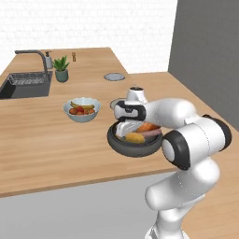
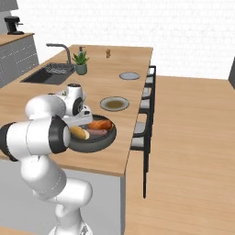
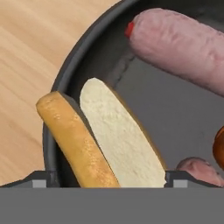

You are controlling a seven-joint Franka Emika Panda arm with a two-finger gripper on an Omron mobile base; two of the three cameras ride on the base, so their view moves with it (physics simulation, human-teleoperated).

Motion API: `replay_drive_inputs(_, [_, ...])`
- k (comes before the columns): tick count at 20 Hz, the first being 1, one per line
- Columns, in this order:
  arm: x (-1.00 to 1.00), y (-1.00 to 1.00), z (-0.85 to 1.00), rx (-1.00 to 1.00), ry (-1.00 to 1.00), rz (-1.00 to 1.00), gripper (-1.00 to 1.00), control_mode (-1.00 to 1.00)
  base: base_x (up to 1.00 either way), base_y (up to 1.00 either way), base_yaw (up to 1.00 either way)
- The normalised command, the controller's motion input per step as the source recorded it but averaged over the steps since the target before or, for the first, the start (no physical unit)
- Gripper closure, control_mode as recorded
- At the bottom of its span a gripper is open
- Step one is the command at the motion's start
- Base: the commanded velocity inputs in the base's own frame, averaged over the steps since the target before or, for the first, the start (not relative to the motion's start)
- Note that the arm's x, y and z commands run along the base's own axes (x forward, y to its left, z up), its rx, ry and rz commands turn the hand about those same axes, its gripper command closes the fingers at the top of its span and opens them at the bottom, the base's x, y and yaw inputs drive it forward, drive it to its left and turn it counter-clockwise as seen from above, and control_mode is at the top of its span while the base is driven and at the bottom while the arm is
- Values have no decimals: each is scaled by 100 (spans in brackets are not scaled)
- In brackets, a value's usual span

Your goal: Place one bun and one sausage from the bowl on each plate.

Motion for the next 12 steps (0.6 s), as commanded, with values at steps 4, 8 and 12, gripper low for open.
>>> replay_drive_inputs(4, [0,0,-25,1,4,3,100,-100,0,0,0])
replay_drive_inputs(8, [-1,3,-4,0,0,0,100,-100,0,0,0])
replay_drive_inputs(12, [-6,5,10,0,0,0,100,-100,0,0,0])
